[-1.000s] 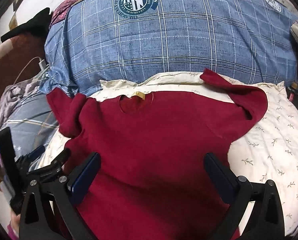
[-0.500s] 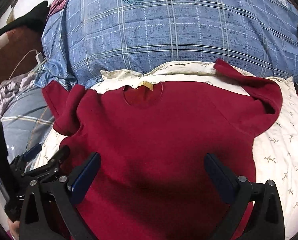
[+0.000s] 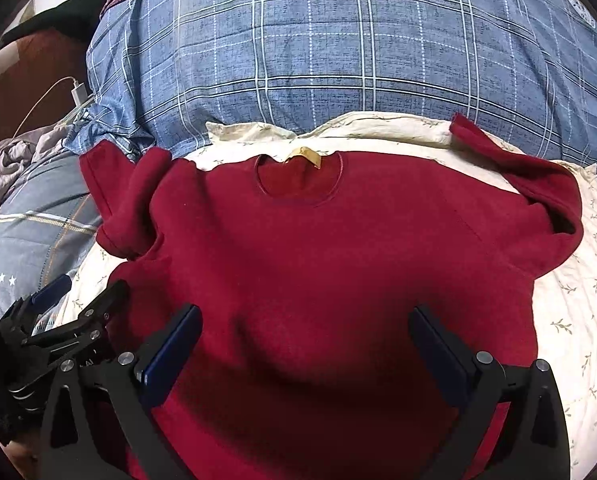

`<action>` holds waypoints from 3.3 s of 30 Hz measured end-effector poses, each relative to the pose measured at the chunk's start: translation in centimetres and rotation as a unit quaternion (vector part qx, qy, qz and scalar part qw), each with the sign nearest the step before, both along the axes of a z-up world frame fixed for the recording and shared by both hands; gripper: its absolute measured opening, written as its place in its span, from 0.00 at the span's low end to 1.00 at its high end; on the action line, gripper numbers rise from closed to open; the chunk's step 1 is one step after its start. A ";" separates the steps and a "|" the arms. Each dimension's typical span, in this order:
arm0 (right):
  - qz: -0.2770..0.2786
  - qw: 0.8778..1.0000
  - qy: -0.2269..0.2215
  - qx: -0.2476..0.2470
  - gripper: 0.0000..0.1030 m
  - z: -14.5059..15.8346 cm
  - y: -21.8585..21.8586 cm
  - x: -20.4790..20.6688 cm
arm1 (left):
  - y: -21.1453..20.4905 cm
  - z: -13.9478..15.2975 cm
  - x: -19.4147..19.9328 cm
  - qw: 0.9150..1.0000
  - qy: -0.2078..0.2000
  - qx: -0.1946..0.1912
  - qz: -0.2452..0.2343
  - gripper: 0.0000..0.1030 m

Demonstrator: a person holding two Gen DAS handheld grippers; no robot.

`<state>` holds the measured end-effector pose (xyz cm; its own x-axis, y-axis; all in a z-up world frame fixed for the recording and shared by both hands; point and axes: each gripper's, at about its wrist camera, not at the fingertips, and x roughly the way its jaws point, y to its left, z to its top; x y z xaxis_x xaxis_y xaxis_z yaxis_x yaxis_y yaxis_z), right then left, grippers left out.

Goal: Fold small clothes

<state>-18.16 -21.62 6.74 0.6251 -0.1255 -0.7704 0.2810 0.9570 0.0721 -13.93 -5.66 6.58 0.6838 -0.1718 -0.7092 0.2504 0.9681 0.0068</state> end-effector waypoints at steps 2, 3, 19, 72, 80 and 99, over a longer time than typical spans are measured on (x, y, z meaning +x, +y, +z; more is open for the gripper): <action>0.002 1.000 0.003 0.003 0.99 -0.2 0.1 0.1 | 0.0 -0.1 0.1 1.000 0.001 0.000 0.001 0.94; 0.003 1.000 0.003 0.003 0.99 -0.3 0.1 0.2 | 0.0 -0.1 0.1 1.000 0.001 0.000 0.002 0.94; 0.012 1.000 0.004 0.016 0.99 -1.0 0.1 1.2 | -0.2 -0.7 0.8 1.000 0.008 0.003 -0.003 0.94; 0.076 0.997 0.005 0.012 0.99 0.0 4.6 4.8 | 7.3 0.3 4.9 0.991 0.011 -0.056 0.122 0.94; 0.137 0.990 -0.020 0.036 0.92 1.9 6.9 8.2 | 8.7 0.5 5.1 0.988 0.017 -0.051 0.148 0.94; 0.303 0.946 -0.005 0.116 0.68 -0.8 21.9 31.6 | 12.5 -0.4 7.5 0.971 0.038 -0.054 0.229 0.94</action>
<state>13.40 0.28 5.99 0.5350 0.4299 -0.7273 -0.3151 0.9003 0.3004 -6.41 6.79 6.16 0.6520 0.0619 -0.7557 -0.2109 0.9721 -0.1024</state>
